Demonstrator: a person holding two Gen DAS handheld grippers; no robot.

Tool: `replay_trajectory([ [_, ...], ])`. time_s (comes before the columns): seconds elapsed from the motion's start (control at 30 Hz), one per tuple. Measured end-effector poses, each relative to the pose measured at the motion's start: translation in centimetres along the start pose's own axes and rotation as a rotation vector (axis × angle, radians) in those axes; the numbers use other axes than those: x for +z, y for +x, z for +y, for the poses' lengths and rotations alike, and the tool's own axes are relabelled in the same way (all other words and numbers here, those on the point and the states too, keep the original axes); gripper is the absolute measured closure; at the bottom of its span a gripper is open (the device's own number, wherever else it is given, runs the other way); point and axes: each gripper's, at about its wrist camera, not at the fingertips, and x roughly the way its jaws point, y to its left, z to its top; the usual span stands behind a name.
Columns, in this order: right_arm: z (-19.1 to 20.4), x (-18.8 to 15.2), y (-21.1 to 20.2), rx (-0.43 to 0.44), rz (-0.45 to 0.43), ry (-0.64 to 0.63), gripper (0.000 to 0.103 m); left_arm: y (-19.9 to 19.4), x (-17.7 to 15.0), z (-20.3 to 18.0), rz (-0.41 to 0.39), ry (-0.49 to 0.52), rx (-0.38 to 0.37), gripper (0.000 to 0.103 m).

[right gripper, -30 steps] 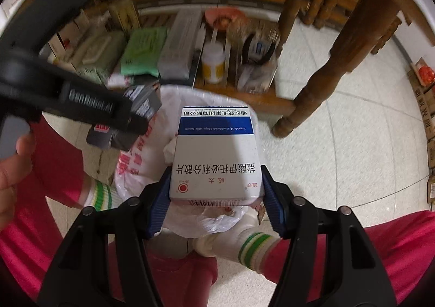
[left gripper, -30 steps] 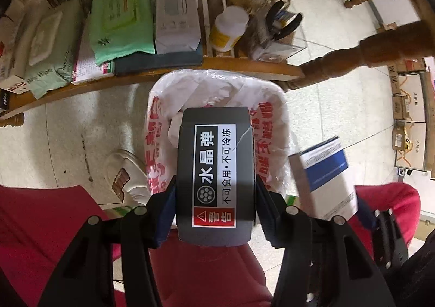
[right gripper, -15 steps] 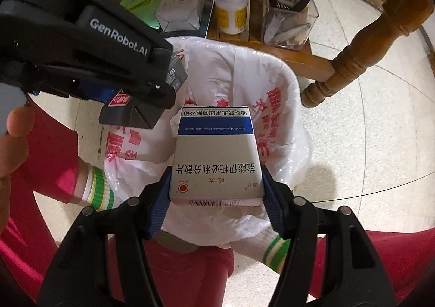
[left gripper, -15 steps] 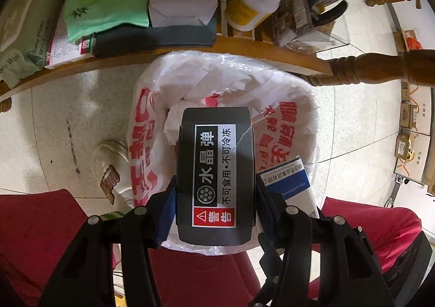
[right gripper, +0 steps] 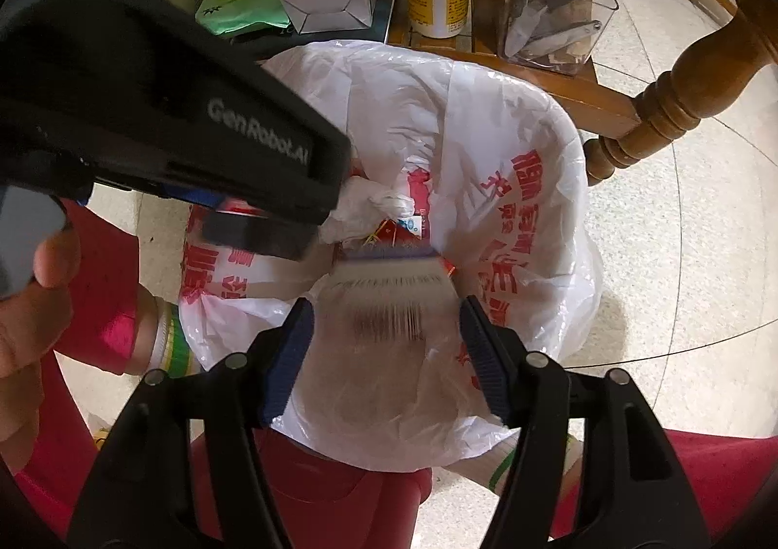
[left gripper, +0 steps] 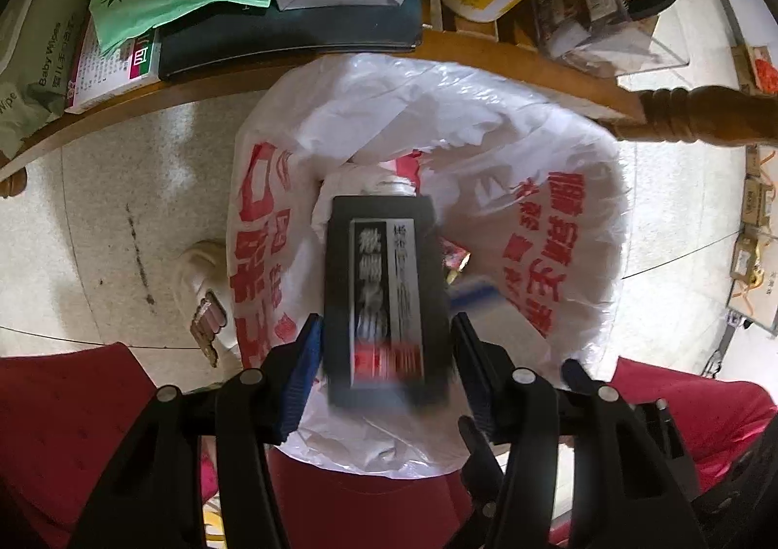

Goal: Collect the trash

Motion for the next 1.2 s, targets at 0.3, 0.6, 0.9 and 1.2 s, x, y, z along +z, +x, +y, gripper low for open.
replay_trajectory([
  [0.3, -0.3, 0.1, -0.2, 0.014, -0.010, 0.019, 0.031, -0.1, 0.0, -0.3, -0.005, 0.017, 0.041, 0.037],
  [0.6, -0.3, -0.8, -3.0, 0.025, -0.039, 0.018, 0.023, -3.4, -2.2, -0.4, -0.101, 0.040, 0.138, 0.033],
  [0.9, -0.8, -3.3, -12.2, -0.085, -0.237, 0.021, 0.021, -11.9, -7.8, -0.1, -0.379, 0.021, 0.221, 0.026],
  [1.2, 0.0, -5.0, -28.3, -0.225, -0.699, 0.038, 0.007, -23.7, -15.1, -1.6, -0.781, 0.005, 0.243, 0.019],
])
